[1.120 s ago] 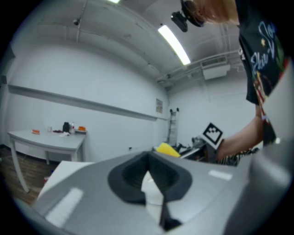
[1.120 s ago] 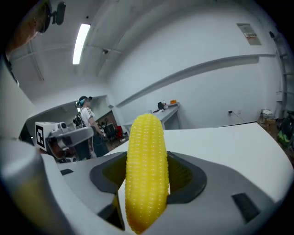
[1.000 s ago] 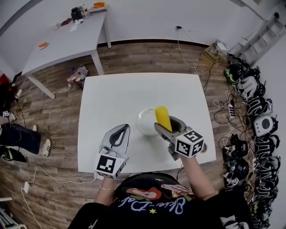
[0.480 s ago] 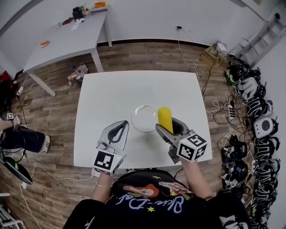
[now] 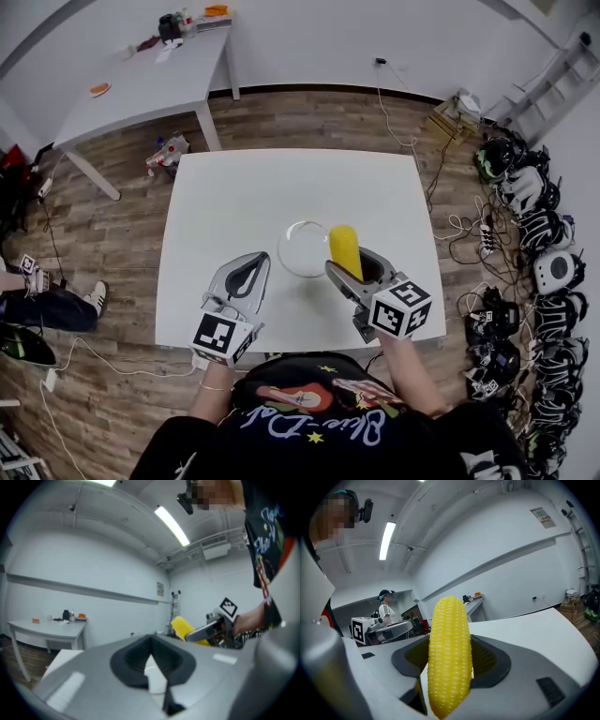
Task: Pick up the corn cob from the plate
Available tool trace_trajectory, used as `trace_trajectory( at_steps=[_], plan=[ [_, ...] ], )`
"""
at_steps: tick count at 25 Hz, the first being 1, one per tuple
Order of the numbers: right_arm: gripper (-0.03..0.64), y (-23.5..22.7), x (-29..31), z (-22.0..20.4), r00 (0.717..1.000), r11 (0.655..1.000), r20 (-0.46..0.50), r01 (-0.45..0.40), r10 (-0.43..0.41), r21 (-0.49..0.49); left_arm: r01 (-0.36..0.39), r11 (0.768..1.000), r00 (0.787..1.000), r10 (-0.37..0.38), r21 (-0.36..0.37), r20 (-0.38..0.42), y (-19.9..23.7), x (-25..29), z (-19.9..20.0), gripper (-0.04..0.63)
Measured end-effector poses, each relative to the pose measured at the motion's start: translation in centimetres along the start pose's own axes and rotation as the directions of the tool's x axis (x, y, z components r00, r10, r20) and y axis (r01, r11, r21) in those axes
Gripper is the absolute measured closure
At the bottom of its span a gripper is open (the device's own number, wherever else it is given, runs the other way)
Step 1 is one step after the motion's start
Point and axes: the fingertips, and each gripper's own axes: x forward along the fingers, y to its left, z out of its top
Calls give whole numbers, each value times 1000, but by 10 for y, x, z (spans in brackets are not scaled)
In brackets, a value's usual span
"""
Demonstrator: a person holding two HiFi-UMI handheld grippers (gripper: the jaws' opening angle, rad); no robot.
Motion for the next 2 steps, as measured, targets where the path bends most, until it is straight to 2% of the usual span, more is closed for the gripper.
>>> trace_trajectory(
  at_steps=[2],
  plan=[
    [360, 0, 0, -1, 1000, 1000, -5, 2, -2, 0, 1, 1000, 1000, -1, -2, 3, 0, 0, 1, 604]
  ],
)
